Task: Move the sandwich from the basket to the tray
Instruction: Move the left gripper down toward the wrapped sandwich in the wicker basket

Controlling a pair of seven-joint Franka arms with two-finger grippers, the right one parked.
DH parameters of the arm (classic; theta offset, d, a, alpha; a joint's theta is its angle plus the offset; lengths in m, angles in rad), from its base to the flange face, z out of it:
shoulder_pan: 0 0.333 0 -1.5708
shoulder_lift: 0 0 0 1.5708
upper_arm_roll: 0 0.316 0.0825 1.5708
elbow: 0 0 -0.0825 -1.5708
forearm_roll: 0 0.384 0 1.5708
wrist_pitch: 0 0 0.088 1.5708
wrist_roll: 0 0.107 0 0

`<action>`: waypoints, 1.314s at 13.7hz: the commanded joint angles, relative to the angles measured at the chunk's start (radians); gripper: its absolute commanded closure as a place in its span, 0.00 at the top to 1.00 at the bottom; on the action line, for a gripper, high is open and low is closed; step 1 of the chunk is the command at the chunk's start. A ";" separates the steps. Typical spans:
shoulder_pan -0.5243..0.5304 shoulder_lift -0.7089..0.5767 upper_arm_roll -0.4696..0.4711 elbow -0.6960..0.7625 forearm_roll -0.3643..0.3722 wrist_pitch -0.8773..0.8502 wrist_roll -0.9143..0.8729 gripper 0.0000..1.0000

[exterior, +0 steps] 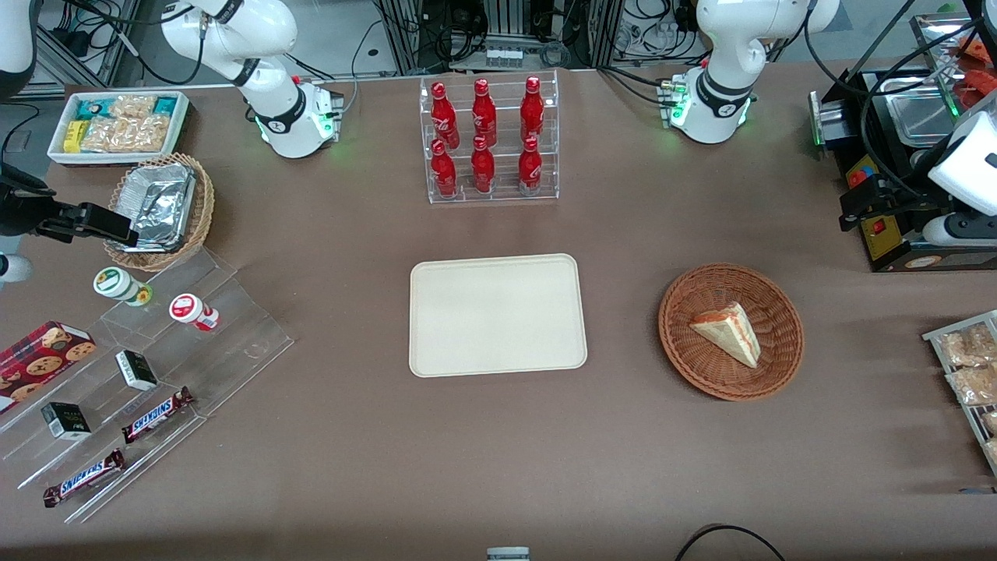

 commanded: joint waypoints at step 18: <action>-0.003 -0.041 -0.015 -0.607 -0.003 0.709 -0.562 1.00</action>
